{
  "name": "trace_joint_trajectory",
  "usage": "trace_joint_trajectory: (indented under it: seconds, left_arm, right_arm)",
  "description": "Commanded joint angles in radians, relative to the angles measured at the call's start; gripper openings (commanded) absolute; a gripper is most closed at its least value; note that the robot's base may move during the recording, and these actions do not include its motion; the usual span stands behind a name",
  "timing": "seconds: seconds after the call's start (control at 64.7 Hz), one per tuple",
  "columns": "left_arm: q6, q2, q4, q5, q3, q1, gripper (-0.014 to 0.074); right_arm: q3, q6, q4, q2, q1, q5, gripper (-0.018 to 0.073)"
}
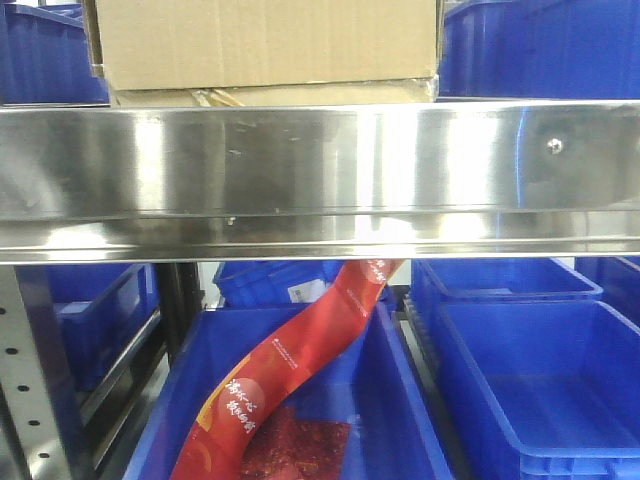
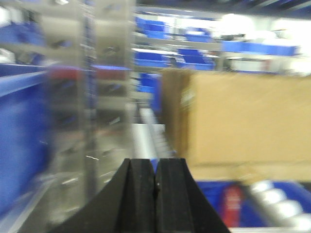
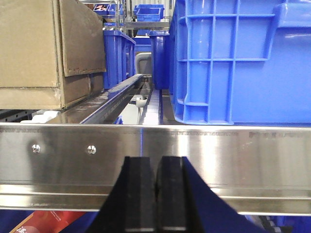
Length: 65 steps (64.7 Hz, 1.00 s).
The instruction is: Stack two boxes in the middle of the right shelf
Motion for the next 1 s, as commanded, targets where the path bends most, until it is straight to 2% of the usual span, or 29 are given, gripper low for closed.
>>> trace_joint_trajectory:
  seconds: [0.0, 0.216, 0.386, 0.463, 0.541, 0.695, 0.819, 0.989]
  left_arm:
    - [0.052, -0.055, -0.033, -0.081, 0.088, 0.037, -0.0111]
    - [0.050, -0.226, -0.012, -0.083, 0.266, 0.055, -0.0111]
    - [0.043, -0.299, -0.010, -0.090, 0.341, 0.055, -0.0111]
    - [0.036, -0.299, -0.004, -0.094, 0.343, 0.045, -0.0111]
    - [0.034, -0.299, -0.004, -0.041, 0.343, 0.019, -0.0111]
    - [0.034, -0.299, -0.004, -0.041, 0.343, -0.033, -0.0111]
    - [0.034, -0.299, -0.004, -0.041, 0.343, -0.035, -0.0111]
    - [0.034, -0.299, -0.004, -0.041, 0.343, -0.001, -0.0111]
  right_arm:
    - [0.002, 0.002, -0.008, -0.004, -0.007, -0.021, -0.0160]
    - [0.002, 0.002, -0.008, -0.004, -0.007, -0.020, -0.0162]
    - [0.002, 0.002, -0.008, -0.004, -0.007, -0.020, -0.0162]
    - [0.002, 0.002, -0.008, -0.004, -0.007, -0.020, -0.0162]
    - [0.002, 0.002, -0.008, -0.004, -0.007, -0.020, -0.0162]
    - [0.002, 0.002, -0.008, -0.004, -0.007, -0.020, -0.0162]
    - [0.002, 0.002, -0.008, -0.004, -0.007, -0.020, -0.0162]
    - [0.002, 0.002, -0.008, -0.004, -0.007, -0.020, -0.0162]
